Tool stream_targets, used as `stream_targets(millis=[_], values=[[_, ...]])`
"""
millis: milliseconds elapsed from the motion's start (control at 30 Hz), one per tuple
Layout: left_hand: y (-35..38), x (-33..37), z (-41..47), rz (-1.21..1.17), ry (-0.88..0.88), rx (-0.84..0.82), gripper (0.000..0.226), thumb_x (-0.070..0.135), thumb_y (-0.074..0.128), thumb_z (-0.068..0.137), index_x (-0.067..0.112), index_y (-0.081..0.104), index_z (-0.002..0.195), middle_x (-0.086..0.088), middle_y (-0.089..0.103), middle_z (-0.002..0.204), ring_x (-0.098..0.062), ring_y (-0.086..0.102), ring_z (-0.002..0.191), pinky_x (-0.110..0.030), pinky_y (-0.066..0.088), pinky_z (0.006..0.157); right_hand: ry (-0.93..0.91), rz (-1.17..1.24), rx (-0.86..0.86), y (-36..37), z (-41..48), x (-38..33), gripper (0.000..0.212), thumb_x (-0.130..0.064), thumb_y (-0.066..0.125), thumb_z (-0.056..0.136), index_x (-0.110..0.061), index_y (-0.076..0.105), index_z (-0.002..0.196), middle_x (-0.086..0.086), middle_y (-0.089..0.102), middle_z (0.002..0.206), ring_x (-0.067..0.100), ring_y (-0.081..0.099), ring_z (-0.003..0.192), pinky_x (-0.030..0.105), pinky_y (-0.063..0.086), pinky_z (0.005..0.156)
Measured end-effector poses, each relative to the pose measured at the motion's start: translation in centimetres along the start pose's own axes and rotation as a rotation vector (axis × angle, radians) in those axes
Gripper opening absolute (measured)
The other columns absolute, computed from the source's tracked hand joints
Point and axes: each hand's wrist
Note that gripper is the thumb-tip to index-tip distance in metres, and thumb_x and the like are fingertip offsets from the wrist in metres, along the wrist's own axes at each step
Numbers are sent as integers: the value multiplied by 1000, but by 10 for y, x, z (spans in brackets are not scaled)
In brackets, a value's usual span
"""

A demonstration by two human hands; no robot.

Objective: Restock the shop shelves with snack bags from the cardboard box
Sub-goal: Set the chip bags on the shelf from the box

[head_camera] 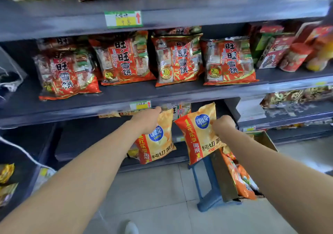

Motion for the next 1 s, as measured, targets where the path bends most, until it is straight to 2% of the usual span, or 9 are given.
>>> stream_targets(millis=[100,133,300,467,533,667,800,900,1000], values=[[19,-49,-9,-1,-54,2,34,11,53,94,8,41,125,-12,60,107,-31,59,95,-41,49,73,-44,-77,-76,43,-10,-26,8,-13,52,94,-8,55,89,2,41,67,15,39,56,24,36,53],[24,-65,-10,-2,-65,-6,35,10,53,93,9,41,126,-12,60,108,-30,59,96,-40,47,71,-58,-104,-102,58,-12,-33,12,-16,52,95,-5,57,97,3,43,70,16,40,57,23,32,47],[45,-139,-8,6,-96,-23,34,8,53,93,11,40,124,-10,59,98,-25,55,86,-35,40,63,-73,-193,-164,137,-16,-75,16,-19,50,97,-3,51,93,4,46,72,12,38,55,23,25,42],[68,-202,8,41,-95,-53,37,5,54,92,12,39,125,-3,50,77,-22,56,75,-31,38,54,-23,-211,-185,207,-13,-100,27,-17,47,97,2,55,115,14,57,104,21,46,80,23,25,43],[78,-223,16,59,-92,-91,38,6,56,91,12,39,124,-4,52,80,-23,57,77,-31,39,55,5,-211,-197,230,-10,-104,28,-16,48,96,2,56,115,15,58,102,24,49,82,25,30,46],[98,-256,35,68,-97,-114,40,5,56,90,11,37,125,-5,51,81,-25,60,81,-33,40,59,56,-141,-239,268,2,-106,31,-12,50,93,5,60,117,13,52,91,24,49,83,28,38,70],[110,-274,52,72,-112,-98,50,-3,52,88,11,33,132,-5,49,81,-23,52,76,-33,39,61,51,-150,-217,297,24,-110,23,-17,48,95,-1,61,106,7,51,77,21,47,74,26,37,62],[124,-289,69,65,-146,-31,53,-5,46,89,11,31,137,-8,54,89,-28,56,88,-36,40,68,-41,-189,-171,324,54,-115,25,-26,48,97,-3,58,95,8,55,75,26,52,80,30,39,67],[140,-303,87,50,-206,33,64,-8,41,90,15,26,147,-16,57,125,-35,55,114,-41,44,88,-131,-144,-117,352,80,-118,33,-25,50,97,4,63,106,21,65,105,35,61,102,35,46,80]])
Point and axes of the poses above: each hand's wrist, its own z-axis towards the middle knuckle, its own y-axis out of the palm, x = y × z
